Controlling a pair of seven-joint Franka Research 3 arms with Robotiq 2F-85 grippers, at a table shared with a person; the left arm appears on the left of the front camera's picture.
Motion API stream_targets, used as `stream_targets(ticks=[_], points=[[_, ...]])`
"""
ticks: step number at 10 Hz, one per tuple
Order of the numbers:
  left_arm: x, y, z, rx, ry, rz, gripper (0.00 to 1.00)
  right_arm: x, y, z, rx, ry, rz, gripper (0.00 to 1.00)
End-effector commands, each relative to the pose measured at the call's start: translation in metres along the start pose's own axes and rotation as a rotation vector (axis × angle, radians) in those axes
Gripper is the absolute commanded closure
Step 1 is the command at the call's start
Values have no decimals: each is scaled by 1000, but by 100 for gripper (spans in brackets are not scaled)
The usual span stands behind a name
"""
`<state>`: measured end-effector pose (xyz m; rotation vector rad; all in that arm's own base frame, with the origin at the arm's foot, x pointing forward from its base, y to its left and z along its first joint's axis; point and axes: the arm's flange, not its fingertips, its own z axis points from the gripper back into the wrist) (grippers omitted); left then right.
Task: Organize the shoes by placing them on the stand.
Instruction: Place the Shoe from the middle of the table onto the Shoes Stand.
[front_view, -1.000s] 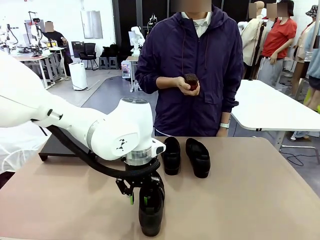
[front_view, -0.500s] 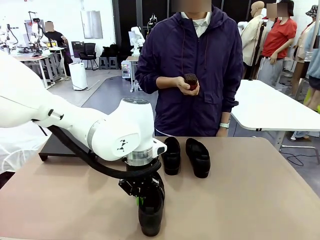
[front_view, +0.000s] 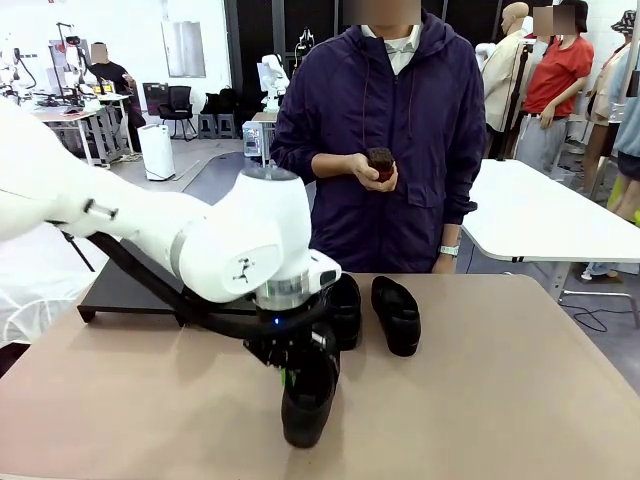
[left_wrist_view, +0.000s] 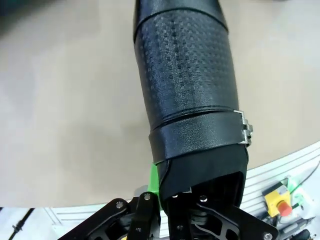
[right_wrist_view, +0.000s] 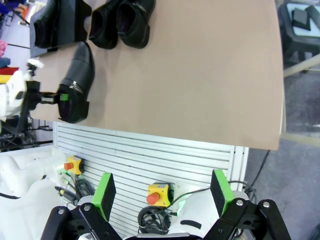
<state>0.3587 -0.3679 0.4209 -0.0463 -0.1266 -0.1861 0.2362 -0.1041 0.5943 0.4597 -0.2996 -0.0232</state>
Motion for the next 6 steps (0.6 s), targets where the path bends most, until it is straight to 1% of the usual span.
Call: stream_targets(ticks=[1, 2, 3, 4, 5, 6], points=[[-30, 15, 67, -24, -149, -105, 100, 1, 0, 3, 10, 0, 20, 0], [-45, 21, 87, -50, -210, -126, 100, 1, 0, 3, 10, 0, 20, 0], [-52, 37, 101, -33, -351, -15, 100, 1, 0, 3, 10, 0, 20, 0], [-50, 56, 111, -32, -491, 56, 100, 1, 0, 3, 10, 0, 20, 0], [-47, 73, 112, -38, -565, 91, 100, 1, 0, 3, 10, 0, 20, 0], [-44, 88, 110, -36, -601, 107, 100, 1, 0, 3, 10, 0, 20, 0]])
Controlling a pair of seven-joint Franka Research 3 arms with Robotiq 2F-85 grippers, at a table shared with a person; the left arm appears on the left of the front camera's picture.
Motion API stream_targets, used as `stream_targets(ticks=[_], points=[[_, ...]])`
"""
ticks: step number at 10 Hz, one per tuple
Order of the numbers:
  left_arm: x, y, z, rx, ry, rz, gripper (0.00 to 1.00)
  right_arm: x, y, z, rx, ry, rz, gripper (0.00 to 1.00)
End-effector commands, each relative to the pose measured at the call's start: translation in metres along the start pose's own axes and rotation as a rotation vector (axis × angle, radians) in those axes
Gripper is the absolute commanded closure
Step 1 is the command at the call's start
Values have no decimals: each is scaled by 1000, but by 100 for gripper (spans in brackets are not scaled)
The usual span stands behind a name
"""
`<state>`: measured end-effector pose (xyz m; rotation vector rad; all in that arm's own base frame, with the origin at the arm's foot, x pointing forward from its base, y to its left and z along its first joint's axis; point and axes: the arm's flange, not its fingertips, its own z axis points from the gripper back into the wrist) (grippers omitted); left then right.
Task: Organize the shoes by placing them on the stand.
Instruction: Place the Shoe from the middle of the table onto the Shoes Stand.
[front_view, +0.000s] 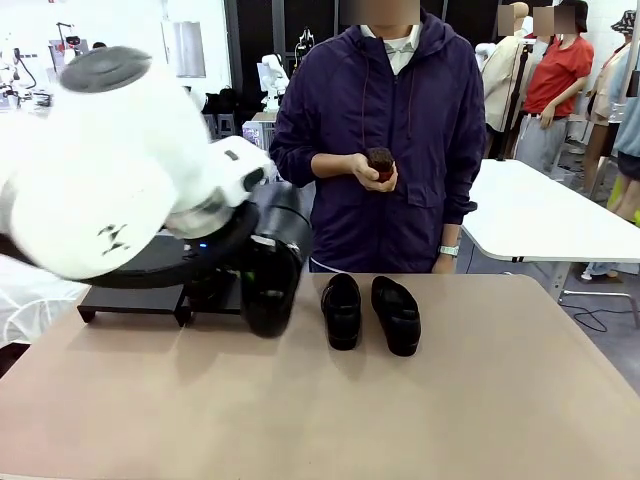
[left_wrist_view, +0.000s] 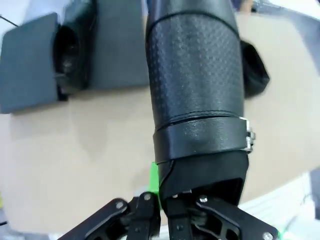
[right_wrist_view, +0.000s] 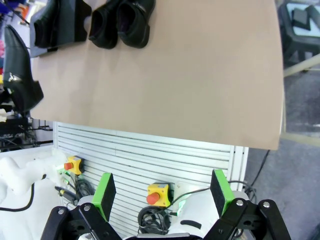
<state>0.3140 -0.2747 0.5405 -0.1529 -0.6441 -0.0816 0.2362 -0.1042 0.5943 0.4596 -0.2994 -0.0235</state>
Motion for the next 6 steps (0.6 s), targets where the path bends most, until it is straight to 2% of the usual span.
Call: stream_targets(ticks=[1, 2, 3, 4, 6], points=[[-9, 21, -18, 32, -79, 54, 100, 1, 0, 3, 11, -1, 20, 0], [-10, 31, -18, 64, -99, 70, 100, 1, 0, 3, 11, -1, 20, 0], [-7, 43, -21, 67, -105, 8, 100, 1, 0, 3, 11, -1, 20, 0], [-2, 50, -25, 49, -57, 15, 100, 1, 0, 3, 11, -1, 20, 0], [-6, 46, -23, 53, -70, 50, 100, 1, 0, 3, 11, -1, 20, 0]])
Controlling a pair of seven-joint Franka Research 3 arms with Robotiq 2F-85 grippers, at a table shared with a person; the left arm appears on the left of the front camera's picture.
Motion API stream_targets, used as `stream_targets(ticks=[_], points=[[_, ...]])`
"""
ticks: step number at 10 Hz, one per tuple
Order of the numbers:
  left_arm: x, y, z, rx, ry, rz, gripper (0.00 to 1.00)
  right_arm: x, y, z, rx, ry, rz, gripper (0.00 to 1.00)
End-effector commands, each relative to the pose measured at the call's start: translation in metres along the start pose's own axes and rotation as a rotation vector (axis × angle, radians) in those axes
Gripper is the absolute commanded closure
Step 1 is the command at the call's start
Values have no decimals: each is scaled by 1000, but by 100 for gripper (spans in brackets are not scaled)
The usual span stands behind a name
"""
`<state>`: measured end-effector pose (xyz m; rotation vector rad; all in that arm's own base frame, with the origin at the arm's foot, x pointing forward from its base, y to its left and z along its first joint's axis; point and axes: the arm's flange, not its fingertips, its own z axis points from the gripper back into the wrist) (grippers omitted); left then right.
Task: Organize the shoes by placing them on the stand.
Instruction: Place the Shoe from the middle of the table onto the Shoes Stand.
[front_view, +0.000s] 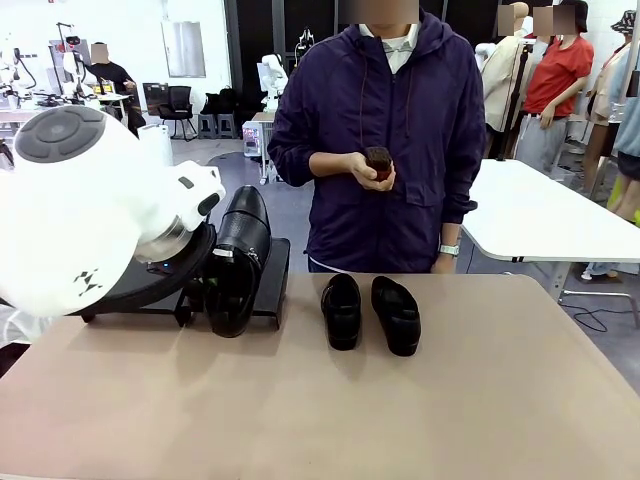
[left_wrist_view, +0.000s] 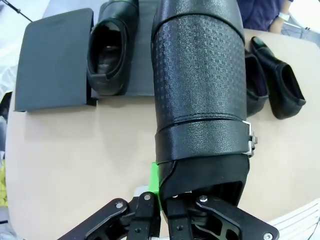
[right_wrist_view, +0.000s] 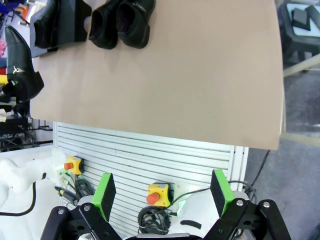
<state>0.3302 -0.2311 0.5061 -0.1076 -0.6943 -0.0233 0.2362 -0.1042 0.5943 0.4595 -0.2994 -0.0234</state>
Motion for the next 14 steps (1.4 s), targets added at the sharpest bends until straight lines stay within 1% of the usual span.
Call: stream_targets(ticks=[1, 4, 5, 6, 7, 8, 9, 10, 11, 12, 14], points=[[3, -3, 7, -8, -17, 15, 100, 1, 0, 3, 11, -1, 20, 0], [0, -2, 1, -3, -3, -2, 100, 1, 0, 3, 11, -1, 20, 0], [10, 1, -10, -33, 65, -26, 100, 1, 0, 3, 11, -1, 20, 0], [35, 2, -20, -41, 88, -94, 100, 1, 0, 3, 11, -1, 20, 0], [68, 3, -32, -48, 87, -151, 100, 1, 0, 3, 11, -1, 20, 0], [103, 3, -49, -79, 59, -163, 100, 1, 0, 3, 11, -1, 20, 0], [138, 5, -72, -90, 36, -146, 100, 1, 0, 3, 11, -1, 20, 0], [160, 8, -91, -96, 64, -99, 100, 1, 0, 3, 11, -1, 20, 0], [172, 12, -109, -75, 101, -52, 100, 1, 0, 3, 11, -1, 20, 0], [174, 13, -124, -69, 133, -35, 100, 1, 0, 3, 11, -1, 20, 0], [168, 12, -145, -74, 147, -39, 100, 1, 0, 3, 11, -1, 20, 0]])
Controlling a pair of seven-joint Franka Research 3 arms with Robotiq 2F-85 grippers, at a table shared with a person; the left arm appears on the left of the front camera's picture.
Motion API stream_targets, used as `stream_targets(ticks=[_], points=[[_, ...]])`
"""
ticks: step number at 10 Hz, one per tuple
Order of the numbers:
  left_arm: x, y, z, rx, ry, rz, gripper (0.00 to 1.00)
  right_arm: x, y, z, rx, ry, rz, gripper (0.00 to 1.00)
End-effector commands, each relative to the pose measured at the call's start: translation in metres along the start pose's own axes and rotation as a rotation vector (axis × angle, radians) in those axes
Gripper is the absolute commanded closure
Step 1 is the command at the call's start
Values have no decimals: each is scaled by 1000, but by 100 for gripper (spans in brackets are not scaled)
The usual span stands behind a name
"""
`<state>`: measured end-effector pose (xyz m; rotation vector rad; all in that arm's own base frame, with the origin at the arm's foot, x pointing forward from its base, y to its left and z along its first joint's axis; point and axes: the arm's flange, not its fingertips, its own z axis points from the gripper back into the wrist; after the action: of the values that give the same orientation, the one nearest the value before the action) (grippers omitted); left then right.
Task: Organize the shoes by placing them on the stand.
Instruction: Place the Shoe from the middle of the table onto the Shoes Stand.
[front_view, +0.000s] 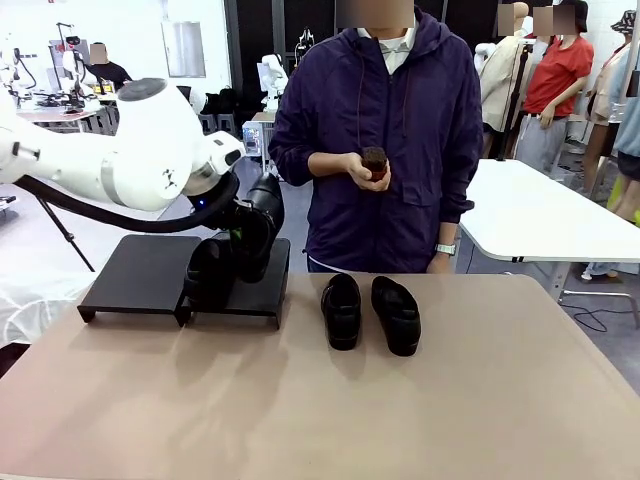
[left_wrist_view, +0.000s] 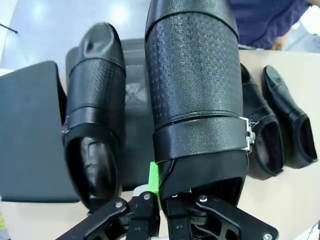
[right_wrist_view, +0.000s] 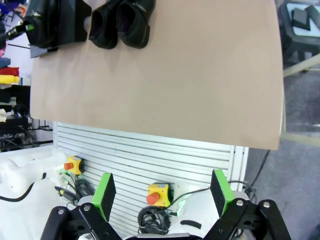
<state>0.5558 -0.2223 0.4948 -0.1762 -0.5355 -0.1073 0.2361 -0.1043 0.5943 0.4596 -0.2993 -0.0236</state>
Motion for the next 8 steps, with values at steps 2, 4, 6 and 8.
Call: stream_targets(ticks=[2, 4, 6, 8], points=[[-1, -7, -16, 72, -15, 28, 100, 1, 0, 3, 11, -1, 20, 0], [-5, 1, -34, 108, -32, 45, 100, 1, 0, 3, 11, -1, 20, 0], [-9, 4, -47, 94, -49, 51, 100, 1, 0, 3, 11, -1, 20, 0], [-11, 4, -53, 85, -27, 50, 100, 1, 0, 3, 11, -1, 20, 0]])
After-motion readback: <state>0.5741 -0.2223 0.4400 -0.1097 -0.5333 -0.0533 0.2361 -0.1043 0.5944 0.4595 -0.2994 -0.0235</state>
